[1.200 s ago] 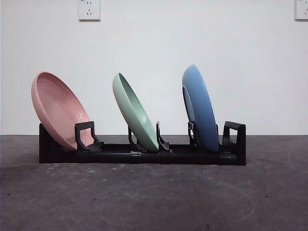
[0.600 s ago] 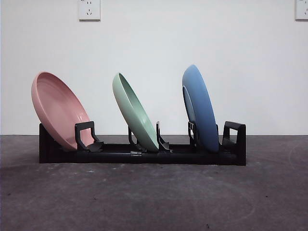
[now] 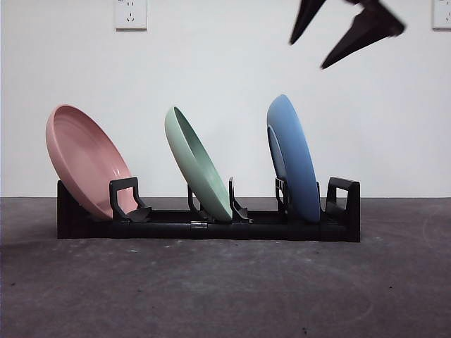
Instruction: Place the plate
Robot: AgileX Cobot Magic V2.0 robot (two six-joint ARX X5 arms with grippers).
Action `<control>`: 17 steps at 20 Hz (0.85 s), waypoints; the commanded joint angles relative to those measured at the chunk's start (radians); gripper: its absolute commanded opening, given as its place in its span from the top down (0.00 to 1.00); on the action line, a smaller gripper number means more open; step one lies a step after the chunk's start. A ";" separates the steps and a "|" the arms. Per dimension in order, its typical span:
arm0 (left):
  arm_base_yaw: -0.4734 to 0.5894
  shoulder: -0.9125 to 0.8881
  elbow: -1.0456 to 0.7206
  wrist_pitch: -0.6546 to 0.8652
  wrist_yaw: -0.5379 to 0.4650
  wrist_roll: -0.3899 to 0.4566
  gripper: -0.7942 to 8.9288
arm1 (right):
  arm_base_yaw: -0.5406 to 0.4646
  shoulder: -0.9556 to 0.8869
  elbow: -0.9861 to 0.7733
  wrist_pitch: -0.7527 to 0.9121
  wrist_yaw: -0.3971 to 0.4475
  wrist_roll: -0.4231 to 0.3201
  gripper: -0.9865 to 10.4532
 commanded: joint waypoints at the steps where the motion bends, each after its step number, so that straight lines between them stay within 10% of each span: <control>1: -0.001 0.005 0.019 0.006 0.005 -0.008 0.50 | 0.020 0.072 0.060 0.029 0.006 -0.013 0.64; 17: -0.001 0.005 0.019 0.006 0.004 -0.008 0.50 | 0.040 0.214 0.089 0.097 -0.056 -0.010 0.91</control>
